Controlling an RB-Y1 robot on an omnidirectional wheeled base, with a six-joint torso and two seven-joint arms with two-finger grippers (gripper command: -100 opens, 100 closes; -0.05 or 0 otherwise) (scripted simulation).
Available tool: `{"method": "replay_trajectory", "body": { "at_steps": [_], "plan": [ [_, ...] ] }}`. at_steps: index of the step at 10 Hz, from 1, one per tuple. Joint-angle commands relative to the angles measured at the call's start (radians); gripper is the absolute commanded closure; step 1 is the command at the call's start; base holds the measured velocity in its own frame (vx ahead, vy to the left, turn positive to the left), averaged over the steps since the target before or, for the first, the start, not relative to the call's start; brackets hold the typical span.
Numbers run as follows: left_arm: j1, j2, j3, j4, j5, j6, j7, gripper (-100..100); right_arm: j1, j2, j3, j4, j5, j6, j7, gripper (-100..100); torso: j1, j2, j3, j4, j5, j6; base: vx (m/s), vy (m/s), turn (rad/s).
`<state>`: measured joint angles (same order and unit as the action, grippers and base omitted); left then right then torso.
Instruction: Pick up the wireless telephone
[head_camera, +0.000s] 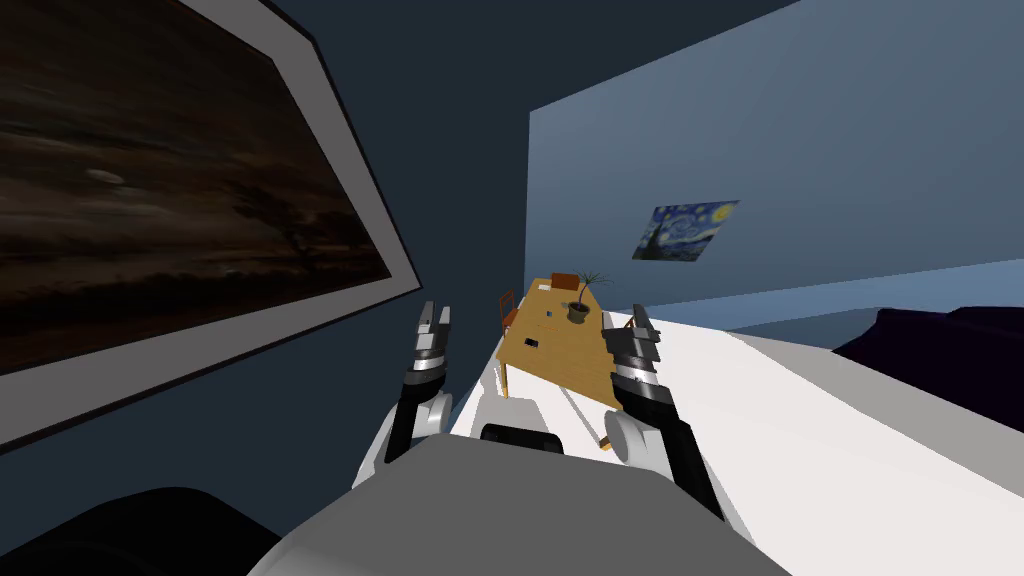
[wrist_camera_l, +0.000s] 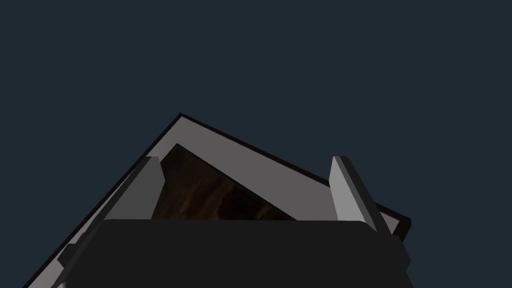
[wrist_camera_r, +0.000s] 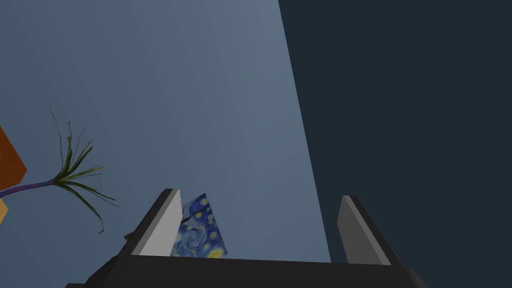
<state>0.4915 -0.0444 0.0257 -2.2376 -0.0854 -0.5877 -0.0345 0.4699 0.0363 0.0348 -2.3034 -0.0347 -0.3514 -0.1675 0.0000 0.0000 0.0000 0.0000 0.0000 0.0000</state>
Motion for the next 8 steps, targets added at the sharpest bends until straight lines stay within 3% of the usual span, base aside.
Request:
{"method": "replay_trajectory", "body": {
  "at_steps": [1,3,7,8],
  "plan": [
    [0.000,0.000,0.000,0.000,0.000,0.000,0.000,0,-0.011,-0.047,0.012,0.003,-0.003,0.004,0.002,-100,0.000,0.000,0.000,0.000,0.000,0.000,-0.018,-0.008,0.098],
    [0.000,0.000,0.000,0.000,0.000,0.000,0.000,0,-0.021,-0.083,0.025,0.007,-0.004,0.007,0.004,-100,-0.002,0.002,0.001,0.000,0.000,0.000,-0.034,-0.028,0.086],
    [0.000,0.000,0.000,0.000,0.000,0.000,0.000,0,-0.070,-0.202,0.090,0.030,-0.006,0.022,0.008,-100,-0.002,0.001,0.001,0.000,-0.001,0.000,-0.021,-0.029,0.130],
    [0.000,0.000,0.000,0.000,0.000,0.000,0.000,0,-0.070,-0.212,0.090,0.030,-0.006,0.022,0.008,-100,-0.002,0.001,0.001,0.000,-0.001,0.000,-0.011,-0.029,0.074]
  ]
}}
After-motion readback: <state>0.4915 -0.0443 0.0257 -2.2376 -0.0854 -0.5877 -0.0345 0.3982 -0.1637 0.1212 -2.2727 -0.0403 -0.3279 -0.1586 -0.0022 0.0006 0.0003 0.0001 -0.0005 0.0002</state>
